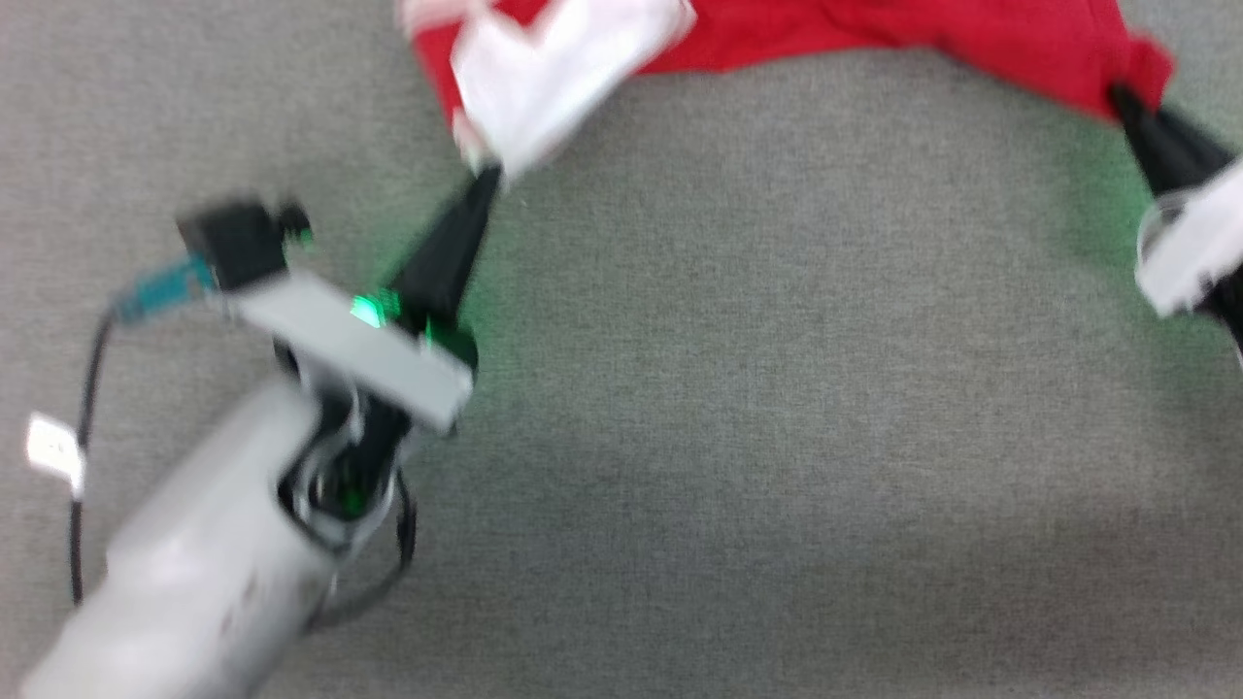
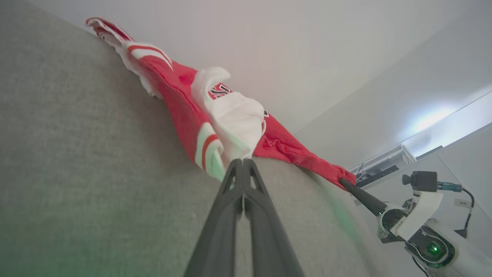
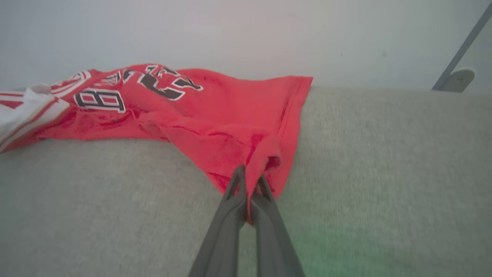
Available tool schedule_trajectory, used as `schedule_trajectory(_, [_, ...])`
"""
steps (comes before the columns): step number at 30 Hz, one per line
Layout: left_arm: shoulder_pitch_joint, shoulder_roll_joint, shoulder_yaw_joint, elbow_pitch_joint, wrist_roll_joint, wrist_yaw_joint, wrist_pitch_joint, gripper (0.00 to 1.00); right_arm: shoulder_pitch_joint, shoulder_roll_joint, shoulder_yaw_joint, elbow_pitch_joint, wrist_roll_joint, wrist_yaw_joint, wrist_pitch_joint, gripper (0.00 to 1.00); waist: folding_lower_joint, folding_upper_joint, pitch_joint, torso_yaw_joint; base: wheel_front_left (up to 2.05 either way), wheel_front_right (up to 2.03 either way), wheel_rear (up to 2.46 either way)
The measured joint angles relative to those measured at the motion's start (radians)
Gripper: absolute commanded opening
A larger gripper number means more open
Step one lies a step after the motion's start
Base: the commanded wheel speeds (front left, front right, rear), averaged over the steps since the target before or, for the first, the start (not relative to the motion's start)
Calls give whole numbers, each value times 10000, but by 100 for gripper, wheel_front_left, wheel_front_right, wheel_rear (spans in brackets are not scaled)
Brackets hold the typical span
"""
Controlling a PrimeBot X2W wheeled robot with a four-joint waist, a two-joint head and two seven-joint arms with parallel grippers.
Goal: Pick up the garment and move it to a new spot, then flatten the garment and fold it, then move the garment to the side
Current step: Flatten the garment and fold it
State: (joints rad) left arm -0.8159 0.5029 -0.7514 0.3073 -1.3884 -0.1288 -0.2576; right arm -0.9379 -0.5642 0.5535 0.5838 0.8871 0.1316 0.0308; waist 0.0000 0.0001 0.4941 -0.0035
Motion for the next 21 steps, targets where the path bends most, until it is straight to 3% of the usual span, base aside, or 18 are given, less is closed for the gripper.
schedule_trajectory(7, [2501, 1066, -102, -1687, 734, 0, -65, 0, 2782, -1237, -399, -2533, 685, -2, 742, 0, 0, 0, -588, 60, 0, 0, 0])
schedule_trajectory(13, [4490, 1647, 431, -3083, 1183, -2, -67, 0, 5202, -1927, -1551, -4437, 688, -2, 1402, 0, 0, 0, -1052, 128, 0, 0, 0])
schedule_trajectory(18, [6015, 1935, 1306, -4301, 1580, 6, -67, 0, 7367, -1960, -3014, -5846, 230, -2, 1992, 0, 0, -1, -1285, 222, 0, 0, 0])
schedule_trajectory(21, [7077, 2015, 1806, -5129, 1831, 242, -67, 0, 8640, -1592, -4046, -6786, -109, 0, 2474, 0, 0, 0, -1352, 244, 0, 0, 0])
